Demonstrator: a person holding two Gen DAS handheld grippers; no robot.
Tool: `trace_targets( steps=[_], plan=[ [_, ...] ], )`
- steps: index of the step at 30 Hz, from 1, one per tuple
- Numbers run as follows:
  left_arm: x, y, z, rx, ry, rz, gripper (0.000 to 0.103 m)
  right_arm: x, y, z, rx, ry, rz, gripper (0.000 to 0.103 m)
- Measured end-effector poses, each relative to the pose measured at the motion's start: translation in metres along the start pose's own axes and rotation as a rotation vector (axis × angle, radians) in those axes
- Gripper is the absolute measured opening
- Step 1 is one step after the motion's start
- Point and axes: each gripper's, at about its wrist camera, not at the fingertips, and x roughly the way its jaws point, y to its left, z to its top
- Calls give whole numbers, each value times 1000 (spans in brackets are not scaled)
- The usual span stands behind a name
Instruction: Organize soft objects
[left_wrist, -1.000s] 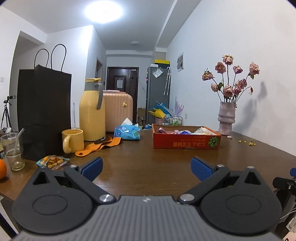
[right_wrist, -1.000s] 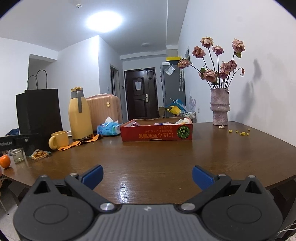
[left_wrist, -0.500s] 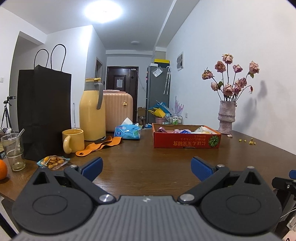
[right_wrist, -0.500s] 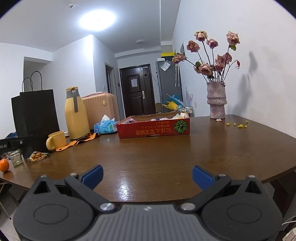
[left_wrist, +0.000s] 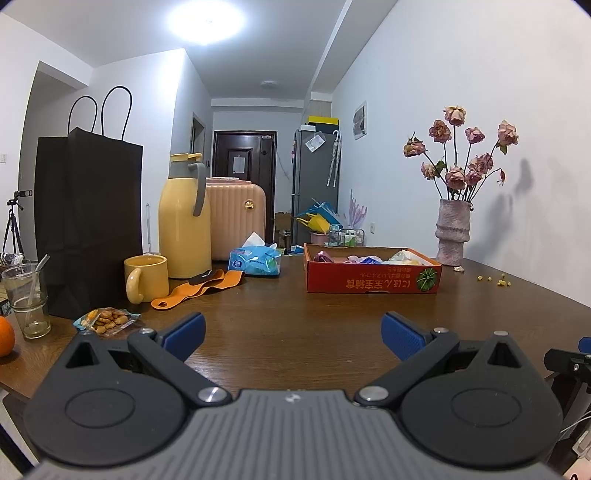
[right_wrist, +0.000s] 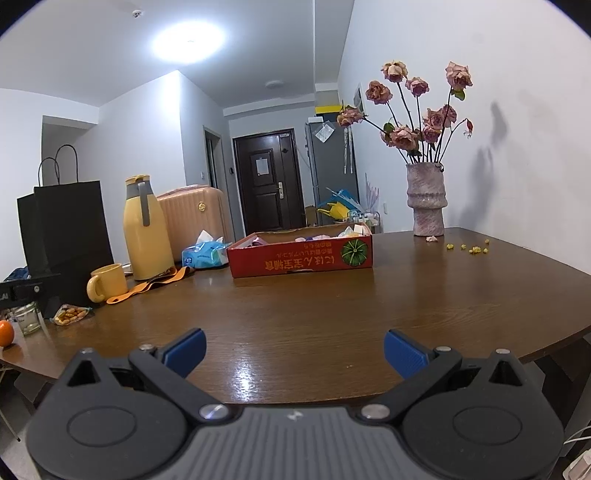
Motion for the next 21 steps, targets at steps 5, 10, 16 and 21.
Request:
trace_targets(
  steps=[5,10,16,21],
  plan=[
    [1,0,0,3,4,-1,103,1,-3,1,21,4,-2,103],
    [2,0,-1,8,7,-1,103,-1,-2,-1,19,-13,-12,103],
    [2,0,0,8,3,6,103,0,-5,-3,25,-17,-21,103],
    [2,1,-1,9,3,9,103,1,-5,-2,25,-19,-26,103]
  ],
)
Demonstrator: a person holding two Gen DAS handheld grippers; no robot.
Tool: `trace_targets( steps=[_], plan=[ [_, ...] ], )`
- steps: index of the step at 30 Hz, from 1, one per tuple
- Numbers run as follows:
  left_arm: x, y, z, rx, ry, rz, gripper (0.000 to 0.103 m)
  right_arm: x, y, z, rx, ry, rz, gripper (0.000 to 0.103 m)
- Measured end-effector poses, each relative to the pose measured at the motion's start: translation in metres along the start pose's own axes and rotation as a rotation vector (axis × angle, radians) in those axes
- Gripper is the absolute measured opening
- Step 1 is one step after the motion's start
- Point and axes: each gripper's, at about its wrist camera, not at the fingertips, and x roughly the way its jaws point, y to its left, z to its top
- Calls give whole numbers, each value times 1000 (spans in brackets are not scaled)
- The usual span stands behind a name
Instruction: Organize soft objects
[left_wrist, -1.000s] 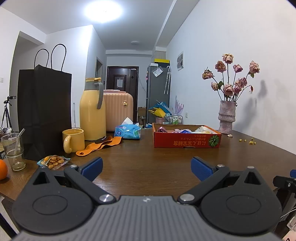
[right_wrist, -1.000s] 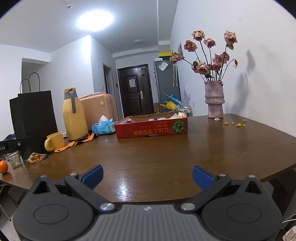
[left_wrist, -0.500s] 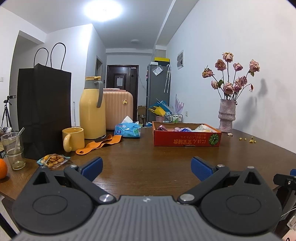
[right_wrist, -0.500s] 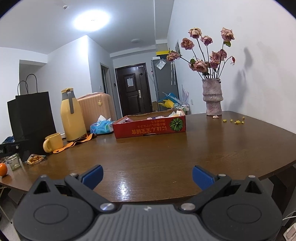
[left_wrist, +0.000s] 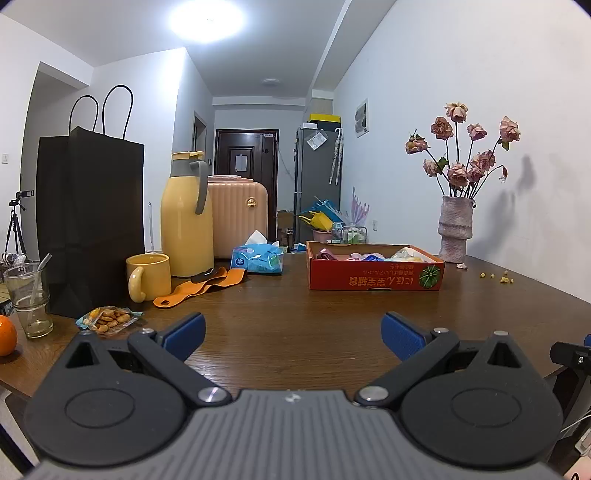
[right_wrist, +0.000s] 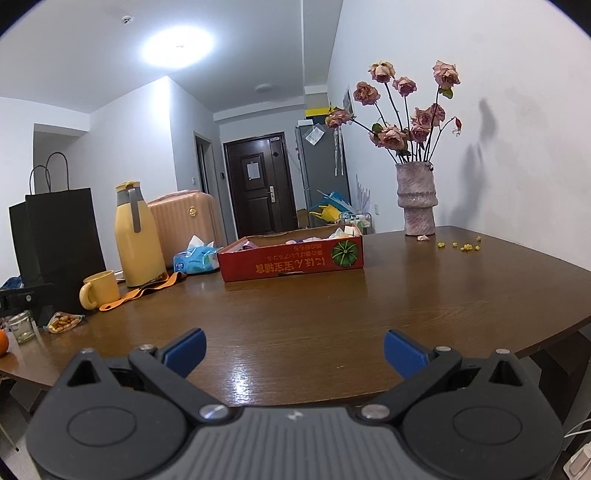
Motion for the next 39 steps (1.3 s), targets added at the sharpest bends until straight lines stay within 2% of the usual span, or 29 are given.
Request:
trace_targets(
  steps=[39],
  plan=[
    [0,-1,-2,12,10,-2,103,-3,-2,0,-3,-31,-12,103]
  ],
)
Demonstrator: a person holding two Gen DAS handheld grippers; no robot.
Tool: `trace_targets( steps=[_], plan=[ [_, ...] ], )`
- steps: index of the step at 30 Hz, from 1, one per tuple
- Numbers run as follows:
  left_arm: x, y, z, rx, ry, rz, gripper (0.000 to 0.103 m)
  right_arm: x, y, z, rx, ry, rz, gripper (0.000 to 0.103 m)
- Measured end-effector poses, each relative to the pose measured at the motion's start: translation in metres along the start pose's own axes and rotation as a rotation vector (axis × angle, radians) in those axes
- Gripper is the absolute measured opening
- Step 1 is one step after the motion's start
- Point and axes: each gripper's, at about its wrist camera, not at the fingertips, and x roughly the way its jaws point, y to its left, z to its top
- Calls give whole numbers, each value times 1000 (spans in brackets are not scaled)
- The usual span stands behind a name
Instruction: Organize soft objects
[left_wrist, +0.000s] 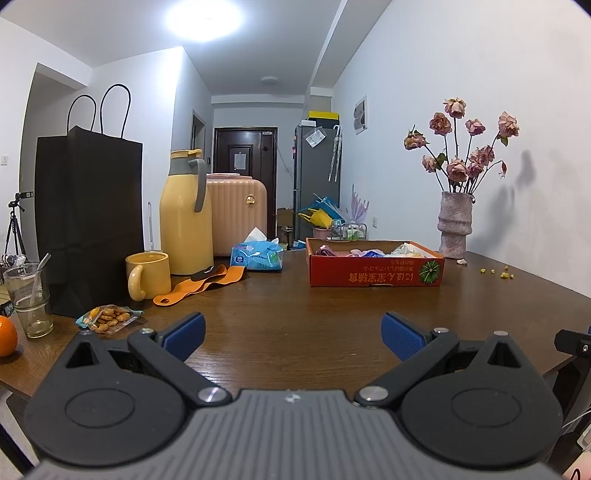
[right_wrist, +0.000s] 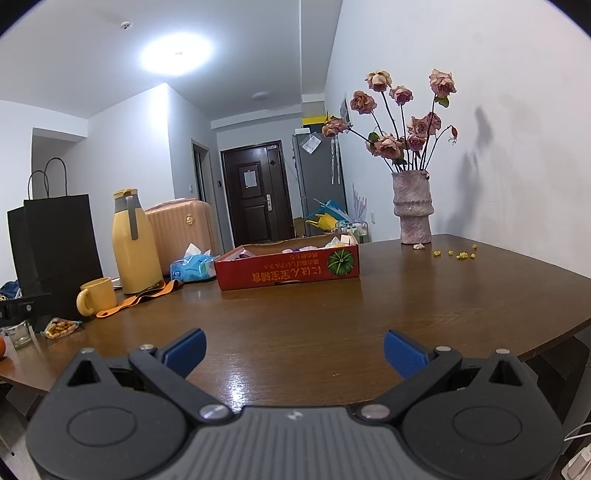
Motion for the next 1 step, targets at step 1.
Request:
trace_targets(
  steps=[1],
  plan=[
    [0,0,0,1,-1,-3,103,0,0,0,0,0,-1,103]
  ],
)
